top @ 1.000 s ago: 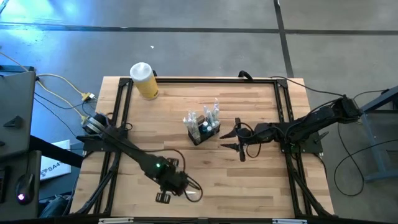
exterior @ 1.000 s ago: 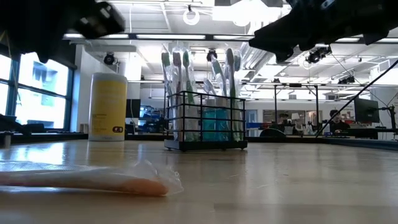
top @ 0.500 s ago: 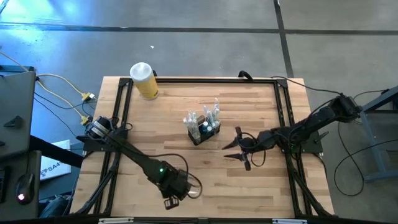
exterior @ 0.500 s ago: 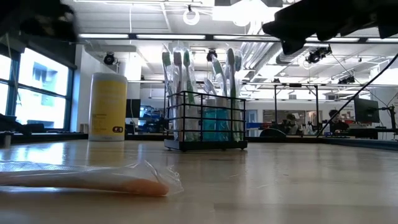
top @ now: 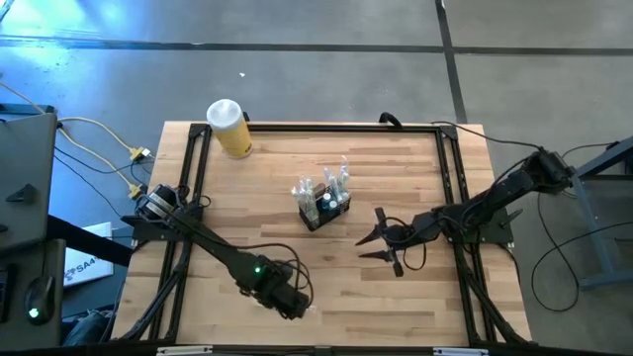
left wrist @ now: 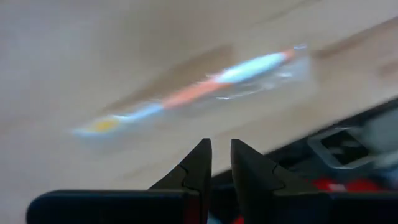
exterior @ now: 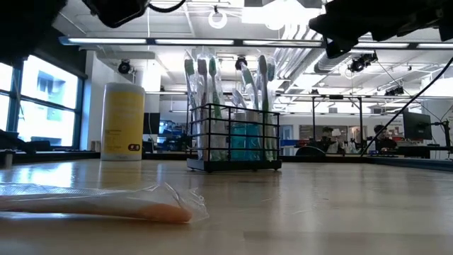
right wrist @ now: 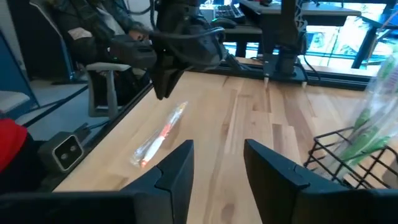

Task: Pick & Place toothbrushing station
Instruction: Put the orange toothbrush into the wire organizer

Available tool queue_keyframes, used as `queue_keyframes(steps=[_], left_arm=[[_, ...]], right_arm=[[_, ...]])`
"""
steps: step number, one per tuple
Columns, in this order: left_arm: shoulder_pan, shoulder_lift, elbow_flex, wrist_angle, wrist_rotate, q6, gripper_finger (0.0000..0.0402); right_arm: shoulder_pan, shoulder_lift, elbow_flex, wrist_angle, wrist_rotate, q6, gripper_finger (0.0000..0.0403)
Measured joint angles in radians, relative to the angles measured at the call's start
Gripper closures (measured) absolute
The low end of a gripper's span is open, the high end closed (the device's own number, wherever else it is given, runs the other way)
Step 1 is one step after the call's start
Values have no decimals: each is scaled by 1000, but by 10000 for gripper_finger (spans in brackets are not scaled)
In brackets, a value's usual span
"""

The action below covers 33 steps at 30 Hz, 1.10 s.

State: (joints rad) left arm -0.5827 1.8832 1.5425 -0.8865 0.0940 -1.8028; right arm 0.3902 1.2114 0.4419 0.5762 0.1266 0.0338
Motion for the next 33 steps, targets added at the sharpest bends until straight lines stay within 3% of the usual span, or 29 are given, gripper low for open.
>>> queue_keyframes(steps=[5,11,16,33], left_arm=[[-2,1,0,201,-12,-79,343],[1,1,0,431,-65,53,343],[15,1,0,571,-66,75,343],[42,2,0,599,-70,71,343]], right_arm=[[28,0,0,-40,-52,-2,270],[62,0,0,-56,-85,-3,270],[91,0,0,-77,-85,-3,270],[203,0,0,-146,-86,-10,270]])
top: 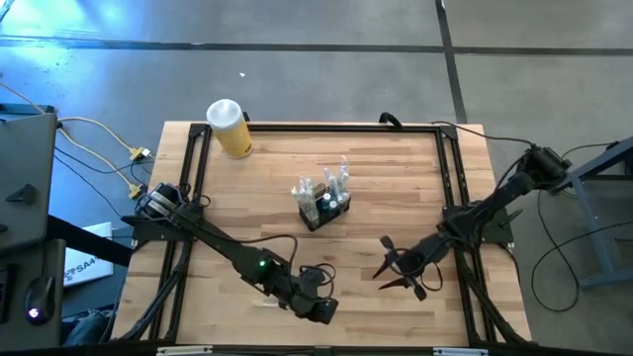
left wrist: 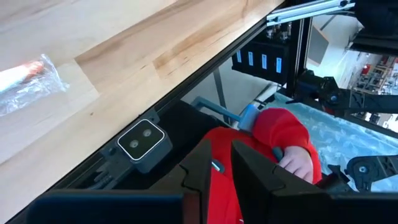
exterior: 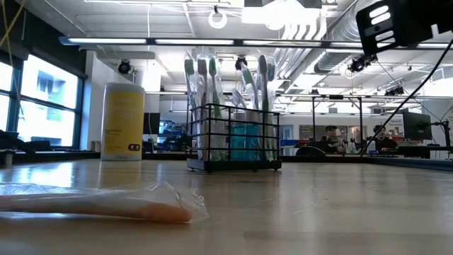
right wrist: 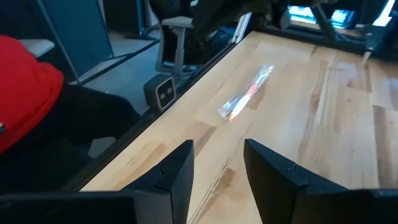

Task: Pick & Place toothbrushing station
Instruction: Put the orange toothbrush into the wire organizer

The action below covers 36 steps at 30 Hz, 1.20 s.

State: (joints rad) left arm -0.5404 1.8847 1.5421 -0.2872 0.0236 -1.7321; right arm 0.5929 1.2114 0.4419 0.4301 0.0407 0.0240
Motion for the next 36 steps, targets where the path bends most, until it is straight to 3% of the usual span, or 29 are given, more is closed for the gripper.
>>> queue_keyframes(steps=[6,16,21,23,28,32,36], left_arm=[[6,0,0,0,-30,0,343],[24,0,0,0,-186,-2,343],[24,0,0,0,-180,-24,343],[23,0,0,-1,-125,-86,343],[24,0,-1,-3,-102,-204,343],[23,0,-1,-59,-24,-384,343],[21,0,-1,-131,-21,-577,343]], right_arm=[[25,0,0,-32,0,-2,270],[54,0,0,-37,1,-2,270],[55,0,0,-37,5,1,270],[55,0,0,-38,5,7,270],[55,0,0,-39,2,26,270],[55,0,0,-39,-11,36,270],[55,0,0,-39,-44,58,270]])
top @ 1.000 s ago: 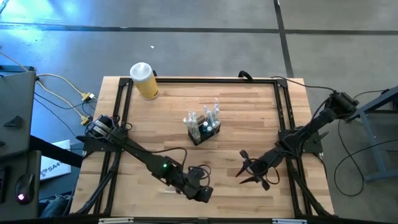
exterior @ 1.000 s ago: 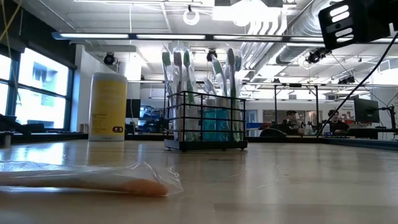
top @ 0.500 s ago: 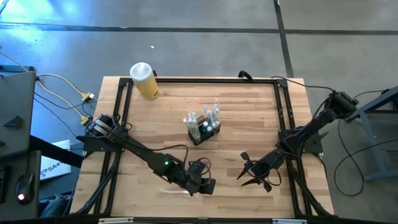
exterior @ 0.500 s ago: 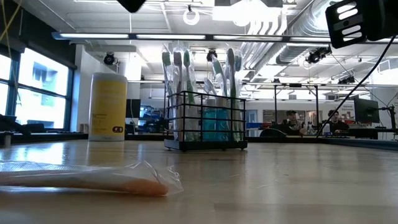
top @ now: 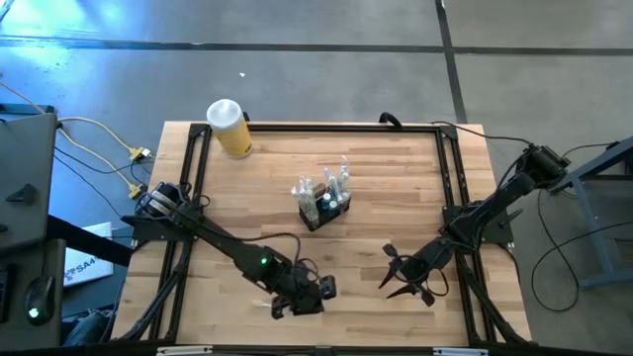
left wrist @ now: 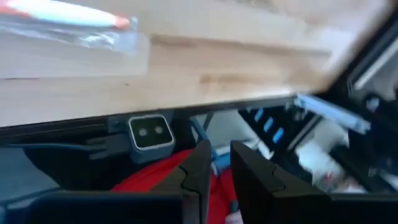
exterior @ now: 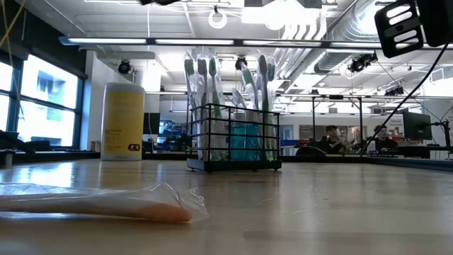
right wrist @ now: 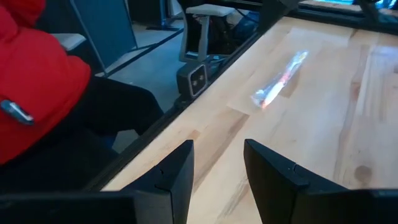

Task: Pick & Place toothbrushing station
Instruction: Put the orange toothbrush into the wire organizer

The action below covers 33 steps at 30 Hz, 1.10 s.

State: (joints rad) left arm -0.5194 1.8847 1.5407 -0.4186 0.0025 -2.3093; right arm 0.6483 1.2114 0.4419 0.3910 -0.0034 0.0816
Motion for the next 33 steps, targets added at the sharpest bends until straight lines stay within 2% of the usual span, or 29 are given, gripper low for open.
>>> queue_keyframes(steps=[6,12,19,27,33], left_arm=[[5,0,0,-26,-46,18,343],[0,14,0,-9,7,27,343],[-5,14,1,19,-6,47,340],[-11,15,0,15,-7,0,270],[-10,15,0,8,-18,-26,261]], right_arm=[[0,0,0,-1,-1,4,270],[0,0,0,-1,-1,4,270],[0,0,0,-7,-1,4,270],[0,0,0,-28,0,5,270],[0,0,0,-33,0,5,270]])
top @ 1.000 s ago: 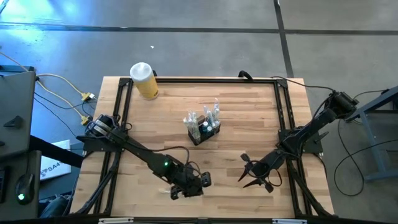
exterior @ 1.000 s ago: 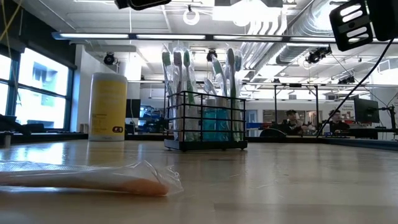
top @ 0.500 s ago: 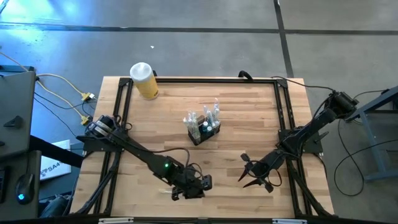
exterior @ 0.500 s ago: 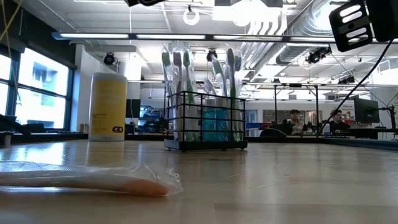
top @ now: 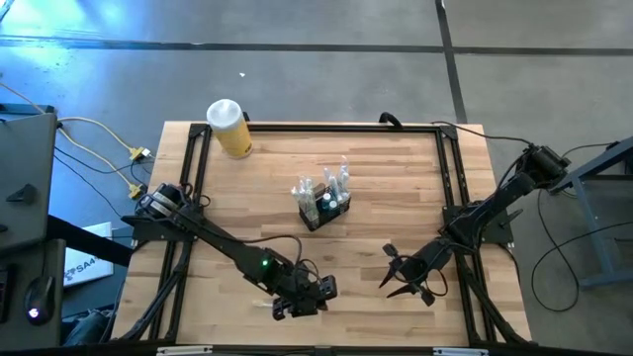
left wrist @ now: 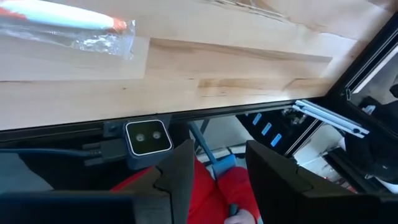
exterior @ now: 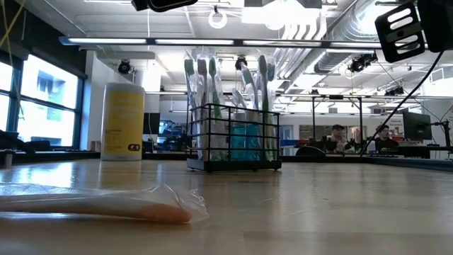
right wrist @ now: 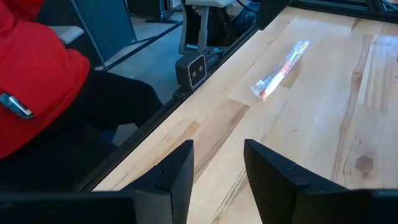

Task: Pick & Place toothbrushing station
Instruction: Put the orange toothbrush into the wire organizer

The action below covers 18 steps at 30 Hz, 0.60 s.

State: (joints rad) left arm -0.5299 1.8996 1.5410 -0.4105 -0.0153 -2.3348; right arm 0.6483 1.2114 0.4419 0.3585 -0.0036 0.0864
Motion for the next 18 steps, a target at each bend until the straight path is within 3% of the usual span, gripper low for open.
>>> queue_keyframes(steps=[18], left_arm=[[0,0,0,-2,-17,-1,261]], right_arm=[[0,0,0,-3,0,0,270]])
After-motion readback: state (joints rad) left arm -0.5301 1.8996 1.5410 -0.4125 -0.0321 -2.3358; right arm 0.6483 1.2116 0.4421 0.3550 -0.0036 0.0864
